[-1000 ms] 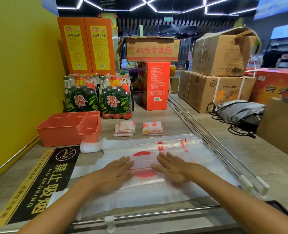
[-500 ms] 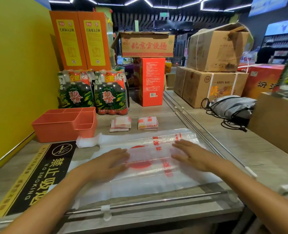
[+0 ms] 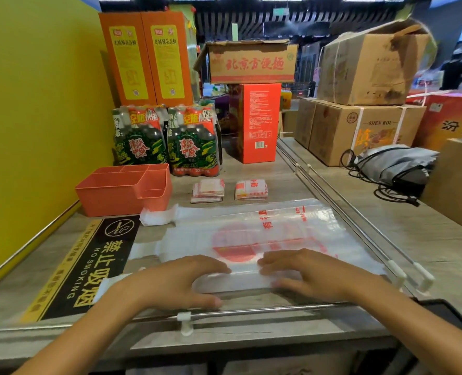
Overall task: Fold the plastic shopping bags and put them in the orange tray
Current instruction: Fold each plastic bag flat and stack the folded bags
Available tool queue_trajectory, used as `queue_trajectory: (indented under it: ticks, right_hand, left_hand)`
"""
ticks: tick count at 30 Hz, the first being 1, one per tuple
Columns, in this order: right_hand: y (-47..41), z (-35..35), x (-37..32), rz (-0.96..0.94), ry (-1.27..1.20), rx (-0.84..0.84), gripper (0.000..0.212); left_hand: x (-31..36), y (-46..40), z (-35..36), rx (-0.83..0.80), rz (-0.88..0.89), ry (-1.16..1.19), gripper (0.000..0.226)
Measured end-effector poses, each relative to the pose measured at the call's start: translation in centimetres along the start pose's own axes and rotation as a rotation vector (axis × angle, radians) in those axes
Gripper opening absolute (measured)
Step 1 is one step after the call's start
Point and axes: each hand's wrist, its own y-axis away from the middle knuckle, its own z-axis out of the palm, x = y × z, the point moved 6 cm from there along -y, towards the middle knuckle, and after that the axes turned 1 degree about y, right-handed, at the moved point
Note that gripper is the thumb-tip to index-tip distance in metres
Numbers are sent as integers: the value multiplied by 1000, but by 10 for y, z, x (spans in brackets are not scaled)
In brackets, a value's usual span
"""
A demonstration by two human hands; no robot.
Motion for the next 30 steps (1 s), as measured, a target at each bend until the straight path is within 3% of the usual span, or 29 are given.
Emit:
queue_trajectory:
  ticks: [7, 16, 22, 25, 30]
  right_hand:
    - [1, -20, 5, 17, 34, 117, 31]
    - [2, -53, 29, 120, -69, 250, 24]
    - [-17, -40, 41, 188, 54, 337, 36]
    - [-22, -28, 39, 128, 101, 356, 46]
    - [-27, -18, 37, 38, 166, 340, 42]
  left_hand:
    - [-15, 11, -11, 195, 10, -25, 34]
    - [-62, 20, -45, 285, -98, 82, 40]
    - [-68, 13, -40, 378, -123, -182, 44]
    - [-65, 11, -33, 456, -58, -355, 48]
    - [-60, 10, -21, 467, 40, -452, 59]
